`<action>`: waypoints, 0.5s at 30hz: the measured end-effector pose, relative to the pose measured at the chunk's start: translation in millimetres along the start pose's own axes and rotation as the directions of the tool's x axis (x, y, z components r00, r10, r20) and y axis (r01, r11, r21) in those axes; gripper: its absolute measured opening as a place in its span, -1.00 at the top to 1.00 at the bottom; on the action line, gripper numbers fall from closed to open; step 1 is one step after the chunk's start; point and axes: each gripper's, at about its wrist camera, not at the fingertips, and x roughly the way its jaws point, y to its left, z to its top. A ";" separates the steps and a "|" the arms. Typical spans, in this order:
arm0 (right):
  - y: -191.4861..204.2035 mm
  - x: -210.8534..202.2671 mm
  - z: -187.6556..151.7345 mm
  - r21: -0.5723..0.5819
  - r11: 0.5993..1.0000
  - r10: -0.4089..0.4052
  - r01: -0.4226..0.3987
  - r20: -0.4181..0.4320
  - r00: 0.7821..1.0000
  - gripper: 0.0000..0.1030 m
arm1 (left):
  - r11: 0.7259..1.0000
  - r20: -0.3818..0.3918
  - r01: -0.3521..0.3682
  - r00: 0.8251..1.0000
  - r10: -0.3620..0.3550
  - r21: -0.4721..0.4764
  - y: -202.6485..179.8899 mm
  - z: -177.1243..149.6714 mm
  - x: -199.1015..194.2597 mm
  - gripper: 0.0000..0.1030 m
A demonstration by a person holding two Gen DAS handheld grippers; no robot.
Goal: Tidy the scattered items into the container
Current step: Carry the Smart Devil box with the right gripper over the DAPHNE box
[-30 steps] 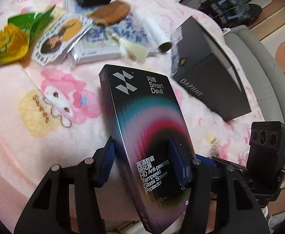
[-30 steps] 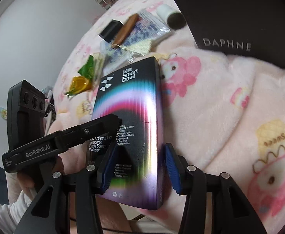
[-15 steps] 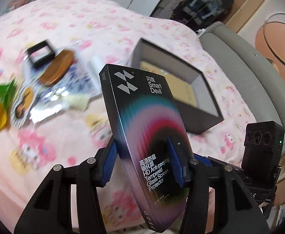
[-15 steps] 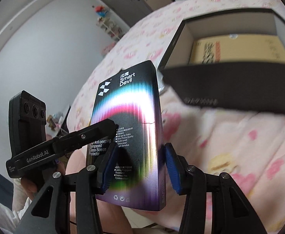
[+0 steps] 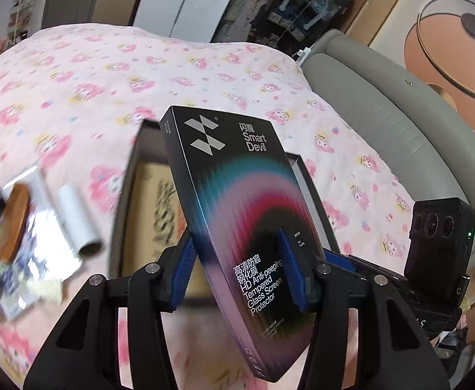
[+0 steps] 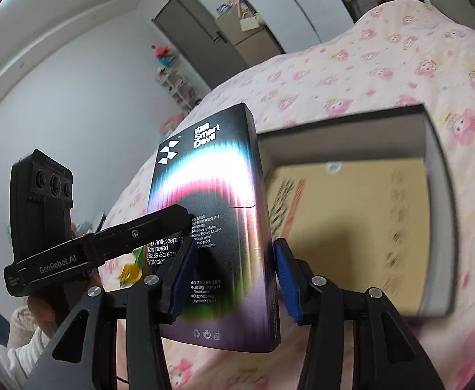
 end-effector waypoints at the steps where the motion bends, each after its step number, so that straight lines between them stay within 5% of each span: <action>1: -7.1 -0.3 5.0 0.006 1.000 -0.004 0.004 0.009 1.000 0.15 | 1.000 -0.007 0.000 1.000 0.000 0.000 -3.1 4.6 8.7 0.00; 15: -80.5 10.9 14.9 0.115 0.988 -0.100 0.098 0.009 0.995 0.15 | 0.998 -0.122 -0.034 0.992 0.027 -0.057 -13.8 19.7 106.8 -0.15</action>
